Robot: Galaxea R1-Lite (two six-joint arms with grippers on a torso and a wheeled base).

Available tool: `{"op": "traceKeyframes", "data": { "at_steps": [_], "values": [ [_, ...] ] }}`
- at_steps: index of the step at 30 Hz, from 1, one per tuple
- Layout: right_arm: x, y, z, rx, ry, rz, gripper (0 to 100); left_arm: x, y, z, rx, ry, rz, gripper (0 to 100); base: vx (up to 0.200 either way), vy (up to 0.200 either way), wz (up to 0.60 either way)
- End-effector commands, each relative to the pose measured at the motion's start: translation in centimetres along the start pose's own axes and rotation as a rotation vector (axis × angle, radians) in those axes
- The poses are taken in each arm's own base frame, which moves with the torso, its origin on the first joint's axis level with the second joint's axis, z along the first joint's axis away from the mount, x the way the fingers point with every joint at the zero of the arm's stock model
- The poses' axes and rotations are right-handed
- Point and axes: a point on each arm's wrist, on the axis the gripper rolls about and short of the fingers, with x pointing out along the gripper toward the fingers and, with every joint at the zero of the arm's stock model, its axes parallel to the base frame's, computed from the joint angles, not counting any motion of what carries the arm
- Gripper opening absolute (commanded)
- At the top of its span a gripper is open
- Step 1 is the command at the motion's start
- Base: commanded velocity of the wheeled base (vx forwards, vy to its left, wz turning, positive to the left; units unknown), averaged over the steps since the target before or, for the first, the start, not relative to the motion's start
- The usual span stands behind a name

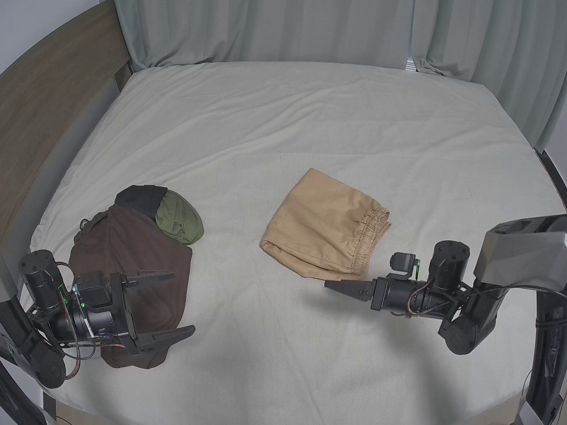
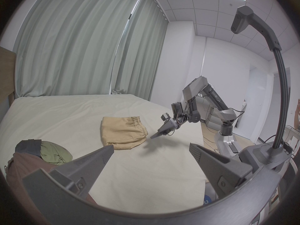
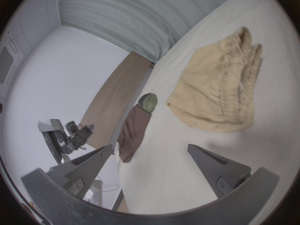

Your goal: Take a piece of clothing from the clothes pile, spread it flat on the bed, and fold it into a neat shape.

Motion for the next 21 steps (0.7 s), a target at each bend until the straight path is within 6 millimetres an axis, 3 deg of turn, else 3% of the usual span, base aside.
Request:
{"op": "traceKeyframes", "data": {
  "at_steps": [1, 4, 9, 14, 21],
  "values": [
    [-0.6, 3.5, 3.7, -0.029, -0.092, 0.088, 100, 0.0, 0.0, 0.0, 0.001, -0.001, 0.000, 100, 0.000, 0.000, 0.00],
    [0.3, 2.5, 5.9, -0.061, -0.163, 0.098, 100, 0.0, 0.0, 0.0, 0.001, -0.001, 0.002, 100, 0.000, 0.000, 0.00],
    [1.3, -1.6, 6.7, -0.061, -0.203, 0.058, 100, 0.0, 0.0, -0.1, -0.003, 0.002, 0.000, 100, 0.000, 0.000, 0.00],
    [2.1, -5.6, 6.4, -0.042, -0.214, 0.014, 100, 0.1, -0.1, -0.2, -0.009, 0.005, -0.006, 100, 0.000, 0.000, 0.00],
    [2.7, -9.2, 5.4, -0.024, -0.218, -0.020, 100, 0.3, -0.2, -0.1, -0.006, 0.004, -0.021, 100, 0.000, 0.000, 0.00]
  ]
}}
